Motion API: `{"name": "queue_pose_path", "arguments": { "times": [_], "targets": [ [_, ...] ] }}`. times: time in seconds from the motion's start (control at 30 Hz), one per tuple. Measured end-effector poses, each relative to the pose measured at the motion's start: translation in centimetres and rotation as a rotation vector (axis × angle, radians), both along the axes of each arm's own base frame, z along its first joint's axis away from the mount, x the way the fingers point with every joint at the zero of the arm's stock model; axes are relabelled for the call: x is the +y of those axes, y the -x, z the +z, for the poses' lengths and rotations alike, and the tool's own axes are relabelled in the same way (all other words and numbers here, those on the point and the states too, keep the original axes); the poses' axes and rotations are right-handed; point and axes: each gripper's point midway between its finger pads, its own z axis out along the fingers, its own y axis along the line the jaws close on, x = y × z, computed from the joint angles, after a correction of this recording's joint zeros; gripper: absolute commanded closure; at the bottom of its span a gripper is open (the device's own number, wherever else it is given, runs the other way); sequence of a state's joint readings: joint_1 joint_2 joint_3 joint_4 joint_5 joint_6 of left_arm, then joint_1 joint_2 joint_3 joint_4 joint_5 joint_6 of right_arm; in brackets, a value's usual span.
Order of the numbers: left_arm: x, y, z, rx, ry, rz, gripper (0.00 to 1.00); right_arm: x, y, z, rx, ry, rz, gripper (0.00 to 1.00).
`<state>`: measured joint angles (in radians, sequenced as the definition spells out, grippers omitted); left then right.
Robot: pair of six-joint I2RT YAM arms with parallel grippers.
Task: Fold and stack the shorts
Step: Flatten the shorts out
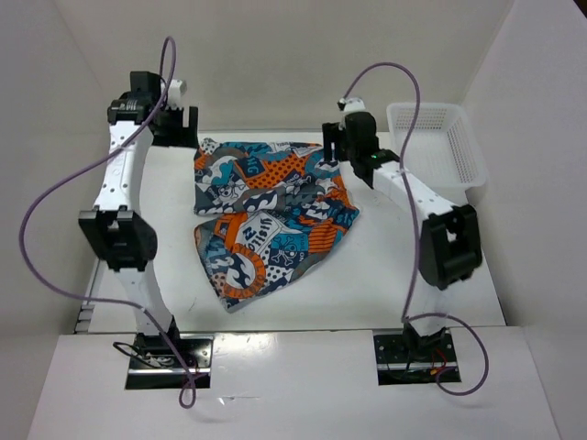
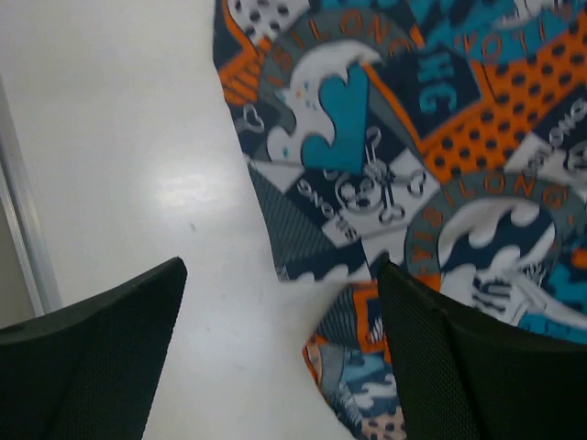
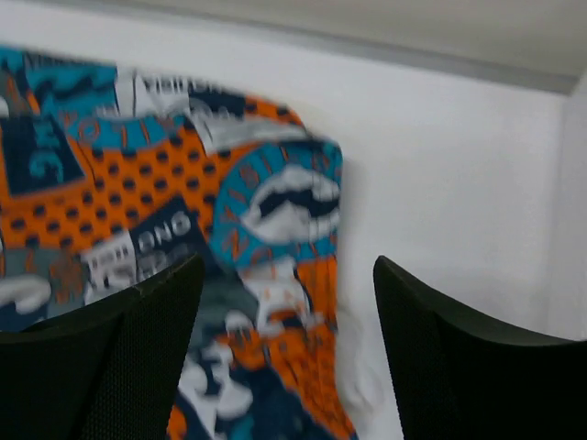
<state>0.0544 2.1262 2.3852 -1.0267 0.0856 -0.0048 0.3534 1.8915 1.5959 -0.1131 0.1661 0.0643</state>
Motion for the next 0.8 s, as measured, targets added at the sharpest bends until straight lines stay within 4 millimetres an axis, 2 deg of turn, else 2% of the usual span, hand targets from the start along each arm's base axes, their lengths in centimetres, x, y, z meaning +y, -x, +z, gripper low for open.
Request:
{"name": "queue_pose_path", "arguments": {
  "times": [0.03,0.07,0.1,0.17,0.2,0.27,0.33,0.43,0.47,0.6,0.67,0.8],
  "targets": [
    [-0.5,2.4,0.2,0.023,0.008,-0.010,0.15,-0.5,1.8,-0.3,0.014,0.019,0.011,0.36],
    [-1.1,4.6,-0.3,0.049,0.014,-0.020,0.17,-1.1,3.7,-0.4,0.026,0.037,0.028,0.42],
    [-1.6,6.5,-1.2,0.064,0.015,-0.031,0.19,-1.5,5.4,-0.4,0.038,0.043,0.047,0.47],
    [-3.0,10.9,-4.5,0.167,0.010,-0.059,0.23,-2.1,8.6,-0.6,0.059,0.042,0.100,0.57],
    [-3.9,12.5,-6.4,0.222,0.008,-0.081,0.23,-2.3,9.8,-0.7,0.066,0.039,0.123,0.59],
    [-5.2,14.5,-10.2,0.319,-0.007,-0.118,0.26,-2.4,11.6,-1.5,0.088,0.027,0.165,0.60],
    [-5.9,15.9,-13.8,0.404,-0.021,-0.141,0.26,-2.5,13.0,-3.5,0.135,0.022,0.190,0.60],
    [-5.2,17.1,-17.1,0.473,-0.047,-0.124,0.21,-3.2,14.3,-7.5,0.246,0.001,0.189,0.60],
    [-4.8,17.1,-17.6,0.474,-0.060,-0.113,0.21,-3.9,14.4,-8.7,0.284,-0.021,0.170,0.56],
    [-3.9,15.7,-17.8,0.420,-0.105,-0.081,0.21,-7.5,13.7,-11.5,0.373,-0.100,0.062,0.43],
    [-3.9,15.0,-17.7,0.393,-0.105,-0.079,0.21,-8.8,13.4,-12.5,0.399,-0.122,0.027,0.40],
    [-4.3,14.4,-18.7,0.390,-0.118,-0.087,0.24,-8.0,13.9,-14.7,0.480,-0.191,0.053,0.37]
  ]
}}
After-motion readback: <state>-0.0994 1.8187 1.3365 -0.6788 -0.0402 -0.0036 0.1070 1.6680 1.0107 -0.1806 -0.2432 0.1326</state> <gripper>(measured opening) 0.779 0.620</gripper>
